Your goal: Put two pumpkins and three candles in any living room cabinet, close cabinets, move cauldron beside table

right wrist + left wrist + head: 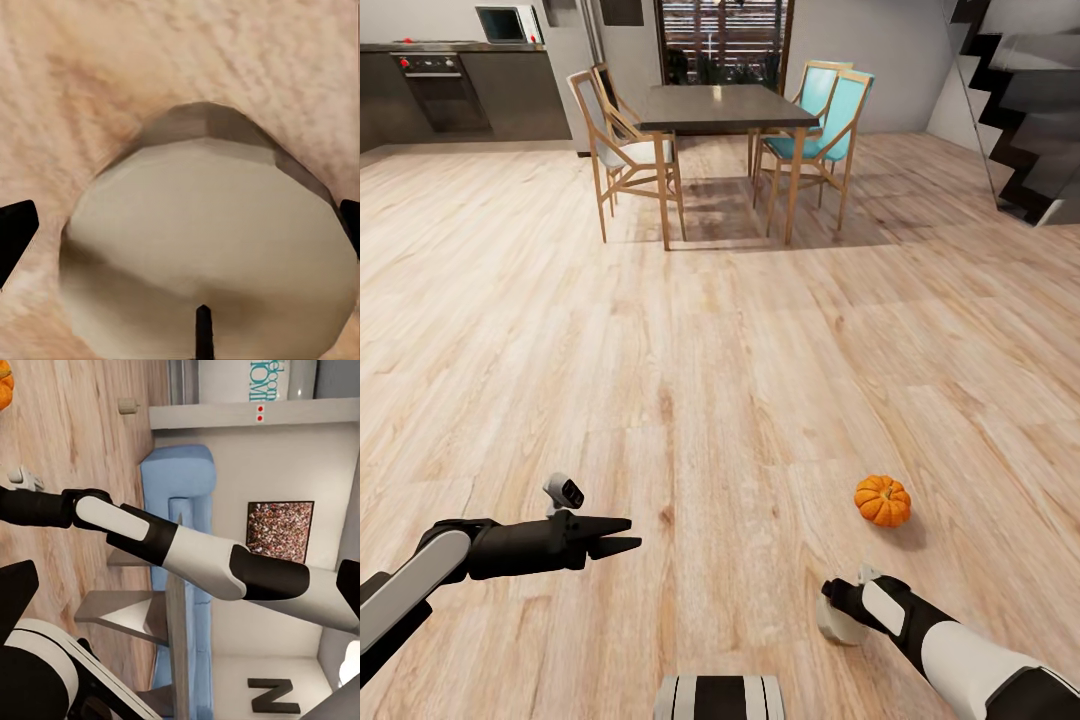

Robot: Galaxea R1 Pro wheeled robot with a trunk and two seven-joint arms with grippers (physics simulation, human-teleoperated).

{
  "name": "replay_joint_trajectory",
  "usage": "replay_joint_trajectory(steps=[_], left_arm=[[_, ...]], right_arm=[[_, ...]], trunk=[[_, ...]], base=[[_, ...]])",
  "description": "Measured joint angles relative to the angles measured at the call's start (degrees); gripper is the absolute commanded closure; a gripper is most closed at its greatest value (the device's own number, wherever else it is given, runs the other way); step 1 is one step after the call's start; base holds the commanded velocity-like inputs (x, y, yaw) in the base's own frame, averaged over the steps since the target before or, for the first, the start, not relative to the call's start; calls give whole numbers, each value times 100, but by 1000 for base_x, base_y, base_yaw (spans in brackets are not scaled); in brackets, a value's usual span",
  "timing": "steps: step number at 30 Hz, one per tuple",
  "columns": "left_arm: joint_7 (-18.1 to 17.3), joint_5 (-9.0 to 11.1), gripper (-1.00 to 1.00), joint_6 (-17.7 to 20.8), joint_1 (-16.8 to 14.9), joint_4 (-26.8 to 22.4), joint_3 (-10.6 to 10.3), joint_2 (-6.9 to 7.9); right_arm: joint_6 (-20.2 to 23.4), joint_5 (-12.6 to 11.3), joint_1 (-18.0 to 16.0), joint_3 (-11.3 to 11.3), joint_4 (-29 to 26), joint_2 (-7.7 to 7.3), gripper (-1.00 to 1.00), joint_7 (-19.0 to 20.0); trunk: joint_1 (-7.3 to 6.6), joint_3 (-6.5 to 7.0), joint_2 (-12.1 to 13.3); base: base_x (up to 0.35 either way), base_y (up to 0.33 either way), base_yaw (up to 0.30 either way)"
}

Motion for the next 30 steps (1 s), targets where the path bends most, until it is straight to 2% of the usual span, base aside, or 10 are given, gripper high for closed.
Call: replay_joint_trajectory(steps=[14, 15, 30], left_arm=[[0, 0, -100, 0, -2, -2, -3, 0], [0, 0, -100, 0, -1, -2, -3, 0], [0, 0, -100, 0, -4, -11, -9, 0]], right_arm=[[-65, 2, 0, 0, 9, 0, -100, 0], [-65, 2, 0, 0, 9, 0, 100, 0], [-12, 1, -2, -8, 15, 0, 100, -9]], trunk=[[0, 0, 0], [0, 0, 0], [0, 0, 0]], base=[[0, 0, 0], [0, 0, 0], [0, 0, 0]])
